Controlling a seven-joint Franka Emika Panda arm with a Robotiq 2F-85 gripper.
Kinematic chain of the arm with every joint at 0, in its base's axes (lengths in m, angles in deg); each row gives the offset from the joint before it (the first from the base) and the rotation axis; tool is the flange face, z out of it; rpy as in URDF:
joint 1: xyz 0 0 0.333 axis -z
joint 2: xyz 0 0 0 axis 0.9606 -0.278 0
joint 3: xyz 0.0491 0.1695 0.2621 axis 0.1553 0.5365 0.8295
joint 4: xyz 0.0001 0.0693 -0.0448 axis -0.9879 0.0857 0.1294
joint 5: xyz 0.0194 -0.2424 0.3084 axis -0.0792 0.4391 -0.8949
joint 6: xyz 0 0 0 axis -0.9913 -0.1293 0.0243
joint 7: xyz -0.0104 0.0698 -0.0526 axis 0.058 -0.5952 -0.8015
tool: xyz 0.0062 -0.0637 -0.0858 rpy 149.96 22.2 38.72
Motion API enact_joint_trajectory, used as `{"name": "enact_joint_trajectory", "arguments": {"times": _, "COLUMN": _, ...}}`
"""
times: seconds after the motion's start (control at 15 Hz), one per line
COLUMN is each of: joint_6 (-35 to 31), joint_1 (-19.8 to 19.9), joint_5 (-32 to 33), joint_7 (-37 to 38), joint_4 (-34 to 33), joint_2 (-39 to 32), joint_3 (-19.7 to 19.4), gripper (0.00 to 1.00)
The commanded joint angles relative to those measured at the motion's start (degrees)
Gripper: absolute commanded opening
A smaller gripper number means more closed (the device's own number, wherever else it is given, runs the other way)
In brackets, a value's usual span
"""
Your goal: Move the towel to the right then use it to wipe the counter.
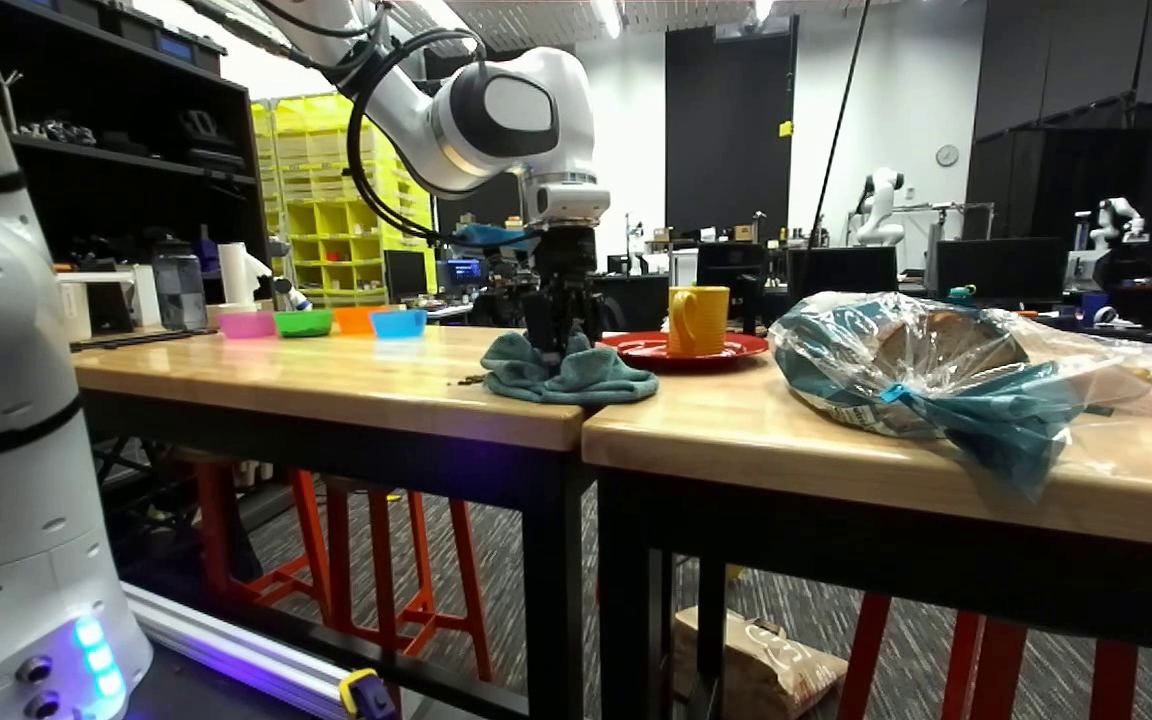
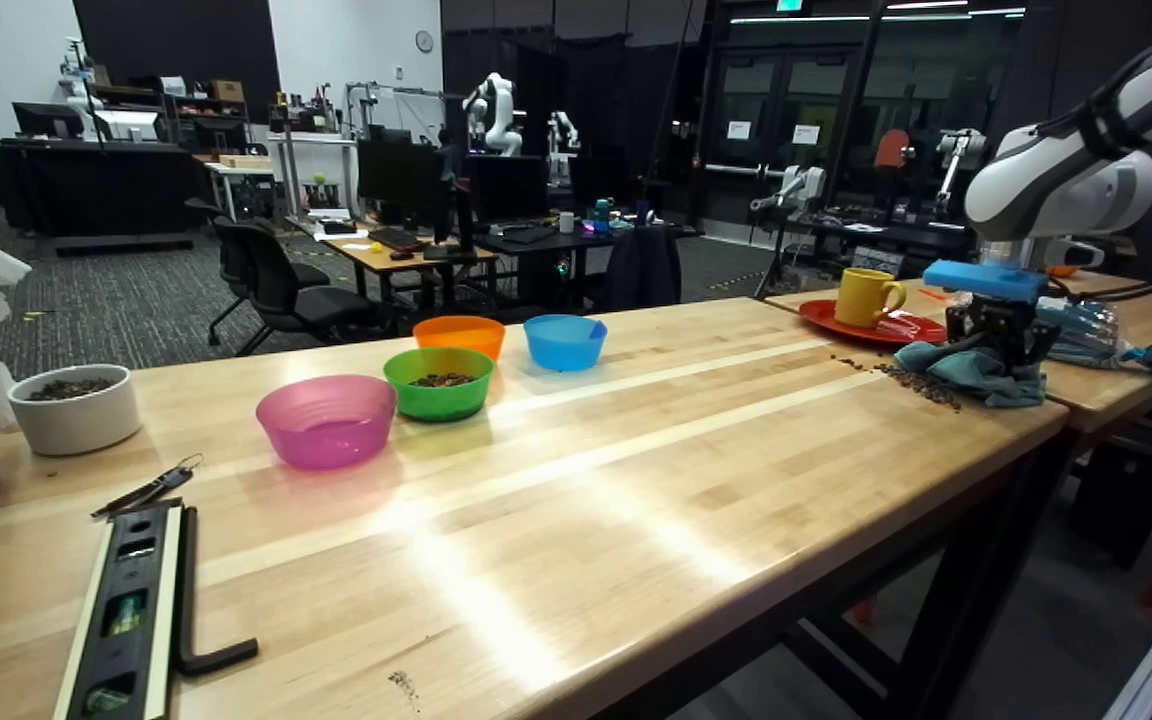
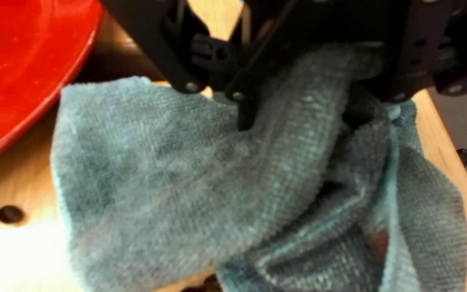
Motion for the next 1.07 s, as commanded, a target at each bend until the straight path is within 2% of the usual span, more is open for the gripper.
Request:
{"name": "enact_joint_trajectory", "arguments": {"times": 0.0, "joint_6": -1.4, "joint_1": -1.1, "joint_5": 2.0, "joint_7": 2.8, "joint_4": 2.3, "joint_2": 1.3, "joint_3": -0.4, "gripper": 0.24}}
{"name": "enact_joint_trajectory", "arguments": {"times": 0.2, "joint_6": -1.6, "joint_1": -1.1, "joint_5": 4.2, "joint_7": 5.0, "joint_4": 3.6, "joint_2": 2.0, "joint_3": -0.2, "gripper": 0.04}}
{"name": "enact_joint_trajectory", "arguments": {"times": 0.27, "joint_6": -1.6, "joint_1": -1.1, "joint_5": 4.9, "joint_7": 5.6, "joint_4": 4.0, "joint_2": 2.3, "joint_3": -0.1, "gripper": 0.00}}
{"name": "enact_joint_trajectory", "arguments": {"times": 0.4, "joint_6": -1.8, "joint_1": -1.2, "joint_5": 6.5, "joint_7": 6.8, "joint_4": 4.8, "joint_2": 2.9, "joint_3": 0.0, "gripper": 0.05}}
{"name": "enact_joint_trajectory", "arguments": {"times": 0.47, "joint_6": -1.9, "joint_1": -1.3, "joint_5": 7.5, "joint_7": 7.3, "joint_4": 5.1, "joint_2": 3.3, "joint_3": 0.1, "gripper": 0.03}}
{"name": "enact_joint_trajectory", "arguments": {"times": 1.0, "joint_6": -2.2, "joint_1": -2.2, "joint_5": 12.8, "joint_7": 10.1, "joint_4": 7.7, "joint_2": 4.9, "joint_3": 1.4, "gripper": 0.04}}
